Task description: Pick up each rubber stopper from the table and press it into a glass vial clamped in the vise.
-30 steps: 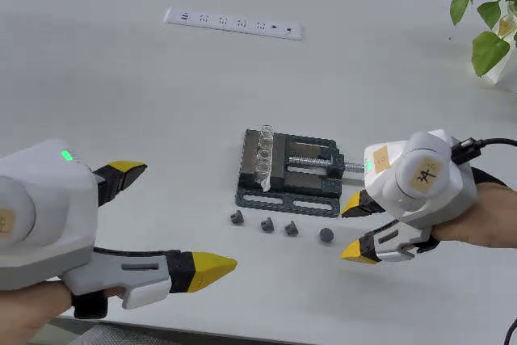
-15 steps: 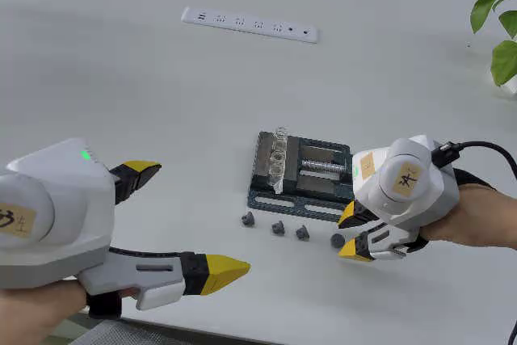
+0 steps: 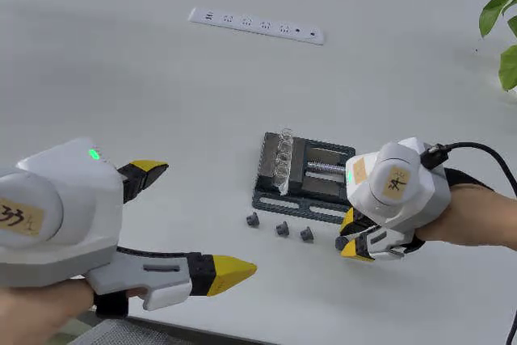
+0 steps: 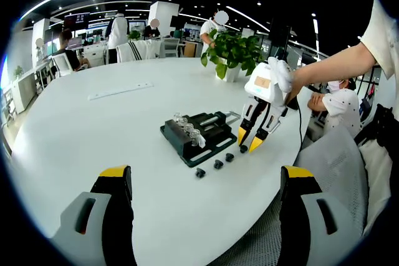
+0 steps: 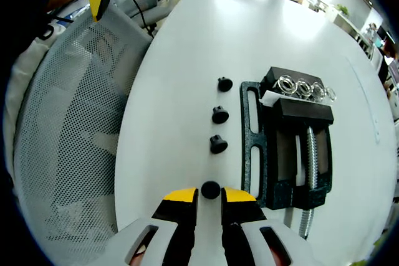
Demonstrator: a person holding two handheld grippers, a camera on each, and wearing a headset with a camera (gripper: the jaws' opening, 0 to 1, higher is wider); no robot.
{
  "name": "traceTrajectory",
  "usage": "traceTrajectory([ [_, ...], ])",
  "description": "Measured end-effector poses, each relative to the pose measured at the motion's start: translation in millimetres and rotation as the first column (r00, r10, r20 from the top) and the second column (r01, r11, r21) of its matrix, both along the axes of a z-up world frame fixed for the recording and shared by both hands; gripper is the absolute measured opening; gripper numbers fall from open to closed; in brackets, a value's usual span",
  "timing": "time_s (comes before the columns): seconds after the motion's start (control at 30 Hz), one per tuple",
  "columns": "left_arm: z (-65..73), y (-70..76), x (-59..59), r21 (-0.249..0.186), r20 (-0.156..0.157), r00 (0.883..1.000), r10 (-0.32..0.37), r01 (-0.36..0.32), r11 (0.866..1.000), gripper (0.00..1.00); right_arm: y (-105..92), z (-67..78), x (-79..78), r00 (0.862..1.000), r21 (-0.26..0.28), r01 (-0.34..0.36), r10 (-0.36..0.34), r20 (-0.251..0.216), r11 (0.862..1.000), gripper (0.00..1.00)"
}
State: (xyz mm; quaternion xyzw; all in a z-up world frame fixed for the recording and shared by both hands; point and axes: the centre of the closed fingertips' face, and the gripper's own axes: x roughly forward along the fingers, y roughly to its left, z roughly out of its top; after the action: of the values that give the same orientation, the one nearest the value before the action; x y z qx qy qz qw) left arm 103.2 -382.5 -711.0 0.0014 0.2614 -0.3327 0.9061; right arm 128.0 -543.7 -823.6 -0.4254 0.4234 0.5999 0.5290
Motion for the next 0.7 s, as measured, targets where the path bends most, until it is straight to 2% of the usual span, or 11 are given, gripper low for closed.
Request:
traceTrajectory([
  [0.23,-1.1,-0.7,-1.1,-0.003,-0.003,1.000,0.001,-0.001,1.000,0.99,-1.0,0.5,3.1,1.000,-0.019,-0.022,0.022,0.014,1.000,0.09],
  [0.7,-2.1,0.3,-0.9,-0.009,-0.003,1.000,0.006,-0.006,1.000,0.99,-0.6,0.3,2.8,1.000,-0.031,-0.023,0.023,0.002,0.999,0.08],
])
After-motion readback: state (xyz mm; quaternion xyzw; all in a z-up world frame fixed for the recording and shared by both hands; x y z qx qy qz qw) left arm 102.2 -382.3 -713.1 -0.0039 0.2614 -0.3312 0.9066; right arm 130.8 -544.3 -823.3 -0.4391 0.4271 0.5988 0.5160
